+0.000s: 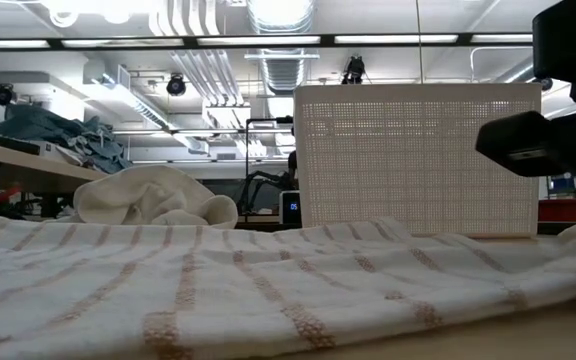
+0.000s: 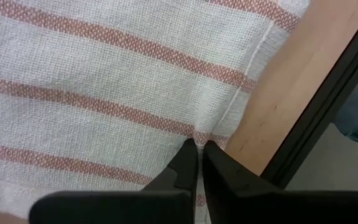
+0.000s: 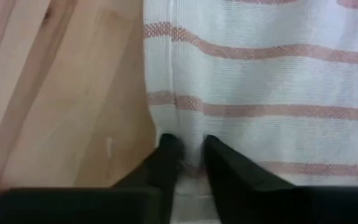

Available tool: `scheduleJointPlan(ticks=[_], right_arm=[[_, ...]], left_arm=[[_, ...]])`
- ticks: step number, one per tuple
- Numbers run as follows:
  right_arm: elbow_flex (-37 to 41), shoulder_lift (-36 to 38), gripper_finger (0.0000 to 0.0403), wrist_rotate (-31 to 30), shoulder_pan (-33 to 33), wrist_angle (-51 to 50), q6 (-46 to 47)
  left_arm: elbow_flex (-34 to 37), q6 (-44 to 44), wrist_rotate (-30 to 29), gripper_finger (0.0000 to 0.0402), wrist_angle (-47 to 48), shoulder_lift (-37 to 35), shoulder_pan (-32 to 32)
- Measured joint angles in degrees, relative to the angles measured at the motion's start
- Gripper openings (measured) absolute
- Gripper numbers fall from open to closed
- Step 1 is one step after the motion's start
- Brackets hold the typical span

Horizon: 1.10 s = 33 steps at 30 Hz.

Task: Fold towel
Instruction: Fold the white striped towel

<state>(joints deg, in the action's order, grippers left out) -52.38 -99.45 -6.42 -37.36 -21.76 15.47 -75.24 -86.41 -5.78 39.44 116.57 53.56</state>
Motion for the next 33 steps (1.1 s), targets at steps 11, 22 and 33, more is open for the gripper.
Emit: scheduleJointPlan(ticks=[11,22,33], right_arm=[[0.21,0.91,0.0004,-0.27,-0.40,-4.30,1.71],[-4.66,4.05,0.0001,0.59,-3.45,-14.53,4.09],[-14.67,4.10,0.0000,0.37,-8.39,-29.09,5.13]], left_arm=[[-3.23,-2.42,0.60,0.0001,6.56,-0.38,0.25],[-18.20,-4.06,-0.11,0.0001,25.76,-0.13,0.18],[-24.56,-6.41,2.92,0.0001,19.76,-0.22,0.17]])
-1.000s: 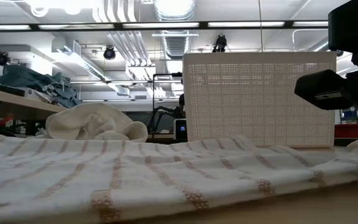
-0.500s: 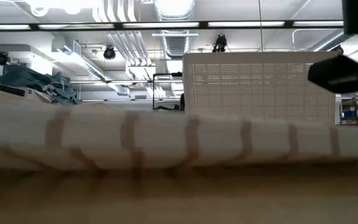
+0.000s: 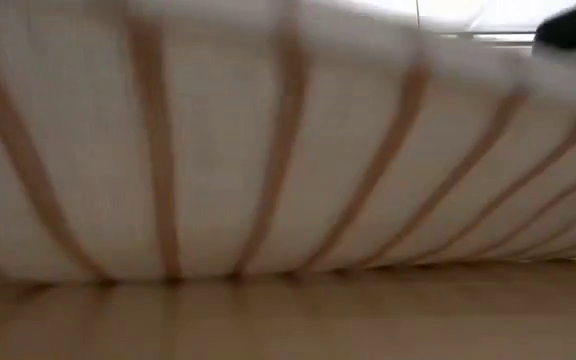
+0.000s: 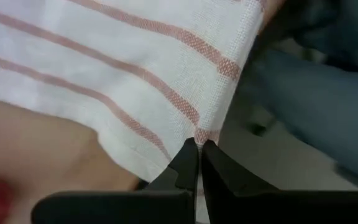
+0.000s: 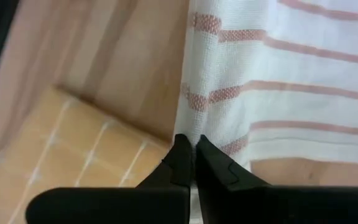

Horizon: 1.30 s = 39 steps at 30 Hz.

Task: Fold towel
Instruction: Fold the white striped towel

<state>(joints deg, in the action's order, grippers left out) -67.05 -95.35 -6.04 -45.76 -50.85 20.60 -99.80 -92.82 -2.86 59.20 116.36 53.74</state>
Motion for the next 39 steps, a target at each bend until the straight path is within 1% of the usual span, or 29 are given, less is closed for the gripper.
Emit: scheduleJointPlan(ticks=[5,9,12,14,17,20,25,28,32,35,39], right_arm=[[-5.85,0.03,0.0000,0.22,-2.21,-5.36,-0.15],[-8.98,0.04,0.0000,-0.08,-2.25,-7.17,-1.79],[-10.25,0.06,0.0000,-1.63,-1.71,-9.25,-3.18],[-10.29,0.07,0.0000,-1.92,-0.84,-9.37,-4.14],[-10.19,0.07,0.0000,-2.22,0.49,-10.92,-4.81],[-9.99,0.07,0.0000,-4.97,1.58,-12.85,-5.90],[-9.95,0.07,0.0000,-11.62,3.55,-15.67,-8.18],[-9.94,0.07,0.0000,-13.23,4.86,-15.62,-10.76],[-9.92,0.09,0.0000,-16.09,6.84,-15.71,-13.36],[-9.30,0.11,0.0000,-17.99,8.37,-15.72,-15.29],[-7.69,0.11,0.0000,-19.71,10.63,-15.27,-17.99]], left_arm=[[-2.94,-2.20,0.85,0.0001,0.00,-0.07,0.02],[-3.45,-1.58,2.02,0.0001,4.51,-0.09,-0.35],[-3.55,0.42,3.36,0.0001,7.84,-0.26,-1.13],[-3.55,1.31,2.79,0.0001,10.90,-0.65,-1.55],[-3.55,2.72,0.46,0.0001,13.65,-1.82,-2.14],[-3.55,3.17,-1.46,0.0001,16.77,-3.23,-2.75],[-3.57,4.14,-1.77,0.0001,22.93,-4.02,-3.89],[-3.57,5.32,-1.87,0.0001,26.09,-4.04,-4.79],[-3.57,6.03,-4.10,0.0001,30.99,-4.04,-6.03],[-2.67,8.28,-5.52,0.0001,30.90,-4.13,-6.92],[-0.29,10.79,-5.39,0.0001,30.83,-4.15,-8.49]])
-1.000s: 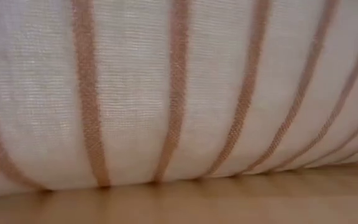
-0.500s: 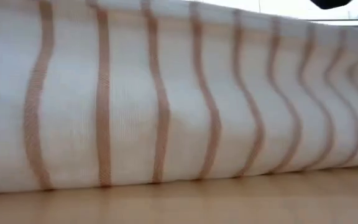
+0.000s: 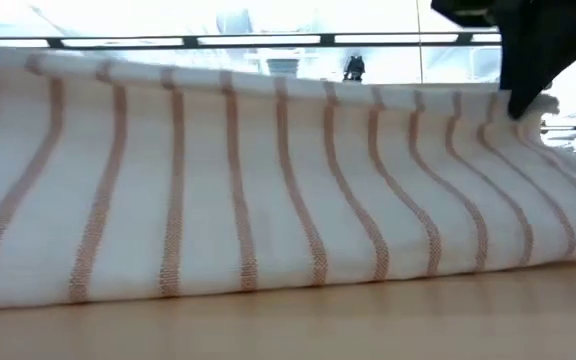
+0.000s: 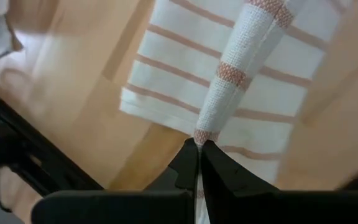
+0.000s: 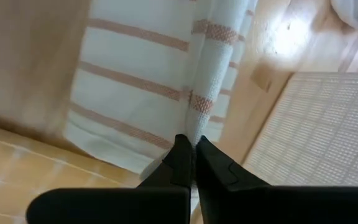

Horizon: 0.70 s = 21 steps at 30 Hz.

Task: Fold towel
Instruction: Fold the white striped towel

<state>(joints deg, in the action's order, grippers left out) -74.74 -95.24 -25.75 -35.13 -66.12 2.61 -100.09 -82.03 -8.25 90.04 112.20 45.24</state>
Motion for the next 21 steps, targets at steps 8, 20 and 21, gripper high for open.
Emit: scheduleJointPlan(ticks=[8,20,21], right_arm=[[4.92,0.00,0.0000,-2.57,4.21,5.60,-8.21],[16.85,4.98,0.0000,-2.81,11.31,21.57,-13.12],[17.65,5.77,0.0000,-2.81,12.02,22.27,-13.21]], left_arm=[[5.39,4.27,-0.77,0.0001,-0.61,-0.02,-2.17],[10.07,4.45,-4.14,0.0001,-1.58,-0.15,-3.14],[10.91,4.29,-3.91,0.0001,-1.77,-0.15,-3.18]])
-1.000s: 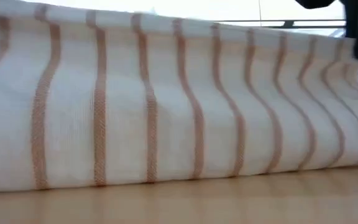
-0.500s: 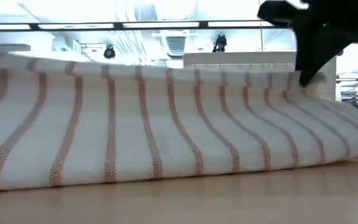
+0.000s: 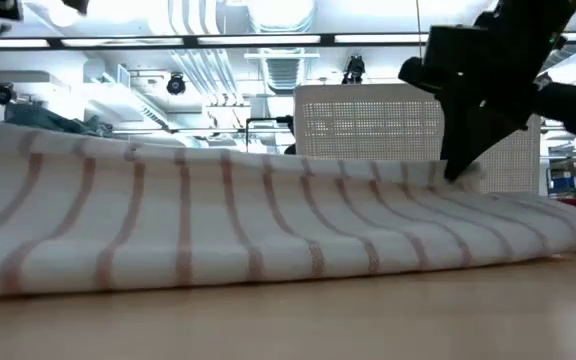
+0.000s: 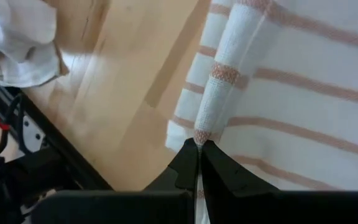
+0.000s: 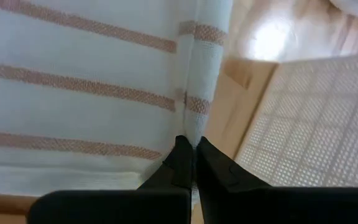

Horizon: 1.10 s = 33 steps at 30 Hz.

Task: Fold towel
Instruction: Fold the white striped towel

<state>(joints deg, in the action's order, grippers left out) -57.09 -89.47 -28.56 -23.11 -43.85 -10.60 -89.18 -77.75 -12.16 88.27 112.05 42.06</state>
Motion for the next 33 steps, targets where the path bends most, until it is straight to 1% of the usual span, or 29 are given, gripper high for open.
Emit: scheduleJointPlan(ticks=[3,8,13,16,18,20,22,24,27,30,33], right_arm=[[1.90,1.99,0.0000,0.57,2.36,1.53,-0.51],[3.88,3.12,0.0000,4.27,5.21,6.55,-1.58],[4.01,1.42,0.0000,5.03,8.23,9.05,-3.03],[4.01,-0.02,0.0005,6.29,10.28,10.63,-3.42],[4.03,-0.99,0.0020,8.08,11.52,11.95,-3.03],[4.03,-1.87,0.0046,9.57,12.55,13.17,-2.84],[4.03,-2.48,0.0076,8.57,13.38,13.26,-1.95],[4.03,-2.54,0.0107,5.84,14.23,12.56,0.13],[4.03,-1.99,0.0145,4.46,15.42,11.25,3.00],[4.03,-0.95,0.0171,4.86,16.26,11.25,5.20],[3.88,-0.45,0.0185,6.80,16.35,11.53,6.47]], left_arm=[[2.53,-0.84,0.04,0.0001,-0.91,-0.04,-0.10],[5.56,-0.96,0.13,0.0001,-3.57,-0.33,-1.02],[7.66,-0.93,-0.56,0.0003,-3.78,-0.48,-2.66],[8.84,-0.95,-2.02,0.0019,-3.79,-0.59,-3.44],[9.66,-0.95,-2.10,0.0036,-4.27,-0.65,-3.99],[10.68,-0.95,-2.10,0.0056,-5.25,-0.91,-4.38],[11.80,-0.95,-2.08,0.0077,-7.43,-1.32,-4.68],[13.00,-0.98,-1.77,0.0097,-8.83,-1.77,-4.72],[15.37,-1.90,0.82,0.0119,-9.21,-2.68,-4.65],[17.93,-3.22,2.35,0.0134,-9.79,-4.37,-4.29],[19.82,-4.81,2.66,0.0140,-12.55,-6.46,-3.99]])
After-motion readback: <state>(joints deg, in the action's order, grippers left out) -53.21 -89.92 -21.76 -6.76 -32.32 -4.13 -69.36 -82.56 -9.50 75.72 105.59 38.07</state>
